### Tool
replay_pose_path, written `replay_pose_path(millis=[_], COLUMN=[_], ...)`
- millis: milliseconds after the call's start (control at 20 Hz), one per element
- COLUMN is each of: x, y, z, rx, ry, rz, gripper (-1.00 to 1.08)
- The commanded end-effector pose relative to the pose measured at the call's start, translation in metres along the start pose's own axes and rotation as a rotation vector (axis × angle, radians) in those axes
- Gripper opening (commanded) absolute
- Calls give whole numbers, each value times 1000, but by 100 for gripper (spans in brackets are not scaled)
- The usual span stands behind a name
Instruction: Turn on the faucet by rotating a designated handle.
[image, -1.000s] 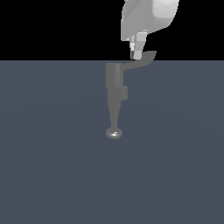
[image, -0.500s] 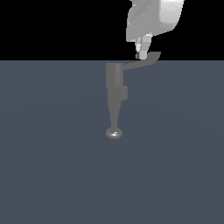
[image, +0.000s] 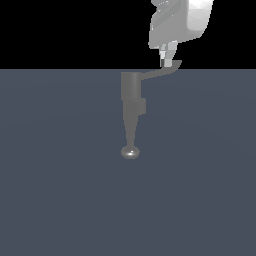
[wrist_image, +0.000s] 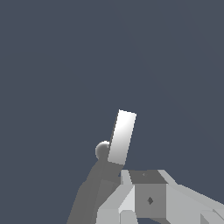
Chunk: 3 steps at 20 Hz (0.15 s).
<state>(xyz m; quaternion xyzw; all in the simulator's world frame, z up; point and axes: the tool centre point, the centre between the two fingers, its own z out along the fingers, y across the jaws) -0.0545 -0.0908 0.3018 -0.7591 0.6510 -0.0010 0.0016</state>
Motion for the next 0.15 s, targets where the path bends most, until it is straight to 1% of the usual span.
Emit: replay_pose_path(millis=[0, 100], x=[23, 25], y=[0, -1], z=[3, 3], rx=[-3, -4], ry=[1, 1], rz=[33, 34], gripper=[-100, -100])
